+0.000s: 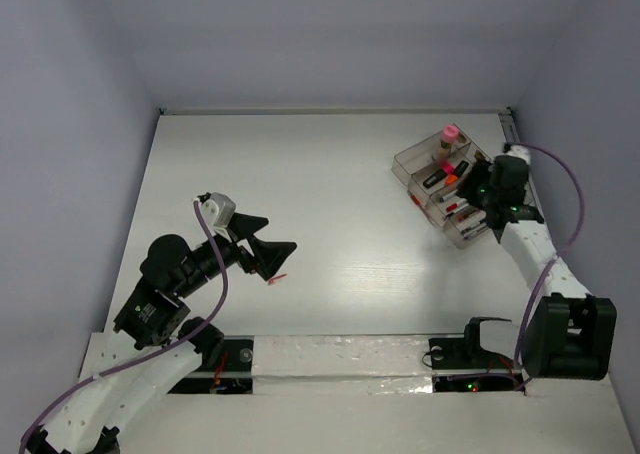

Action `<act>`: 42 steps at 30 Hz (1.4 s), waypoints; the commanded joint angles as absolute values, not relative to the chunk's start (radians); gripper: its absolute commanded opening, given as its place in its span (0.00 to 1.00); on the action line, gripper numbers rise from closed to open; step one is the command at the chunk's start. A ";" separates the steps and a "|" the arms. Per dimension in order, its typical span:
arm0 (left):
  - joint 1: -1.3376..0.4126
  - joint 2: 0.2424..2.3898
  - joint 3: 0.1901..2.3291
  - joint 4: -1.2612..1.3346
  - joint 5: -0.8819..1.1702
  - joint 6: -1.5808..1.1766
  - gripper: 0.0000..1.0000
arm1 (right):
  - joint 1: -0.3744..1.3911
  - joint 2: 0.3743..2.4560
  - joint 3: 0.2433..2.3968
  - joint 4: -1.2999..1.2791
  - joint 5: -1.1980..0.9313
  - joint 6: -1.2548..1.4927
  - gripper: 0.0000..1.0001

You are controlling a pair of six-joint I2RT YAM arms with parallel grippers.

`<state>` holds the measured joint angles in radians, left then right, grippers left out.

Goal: Sort the stationery into containers
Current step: Place the pen in the storage box, then move the storage box to the center of the board.

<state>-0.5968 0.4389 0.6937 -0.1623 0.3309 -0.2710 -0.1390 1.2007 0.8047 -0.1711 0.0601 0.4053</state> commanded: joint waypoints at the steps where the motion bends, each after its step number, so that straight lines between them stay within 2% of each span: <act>1: -0.603 0.436 0.706 -0.138 0.311 -0.261 0.99 | 0.098 1.212 0.847 -0.211 -0.020 0.246 0.56; 2: -0.603 0.437 0.706 -0.137 0.313 -0.261 0.99 | 0.186 1.229 0.870 -0.224 -0.017 0.227 0.56; 7: -0.603 0.451 0.704 -0.137 0.313 -0.261 0.99 | 0.279 1.360 0.928 -0.287 -0.063 0.207 0.55; 14: -0.594 0.465 0.704 -0.133 0.321 -0.259 0.99 | 0.311 1.517 1.028 -0.414 0.236 0.202 0.55; 23: -0.584 0.488 0.706 -0.133 0.324 -0.255 0.99 | 0.356 1.666 1.037 -0.324 0.377 0.181 0.50; 36: -0.575 0.506 0.704 -0.130 0.328 -0.255 0.99 | 0.432 1.740 0.991 -0.221 0.603 0.170 0.54; 42: -0.575 0.514 0.704 -0.130 0.334 -0.253 0.99 | 0.433 1.784 1.023 -0.274 0.594 0.195 0.64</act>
<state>-0.5808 0.5087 0.6937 -0.1631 0.3202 -0.2665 0.4274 1.7504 1.0004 -0.2760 0.5583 0.1806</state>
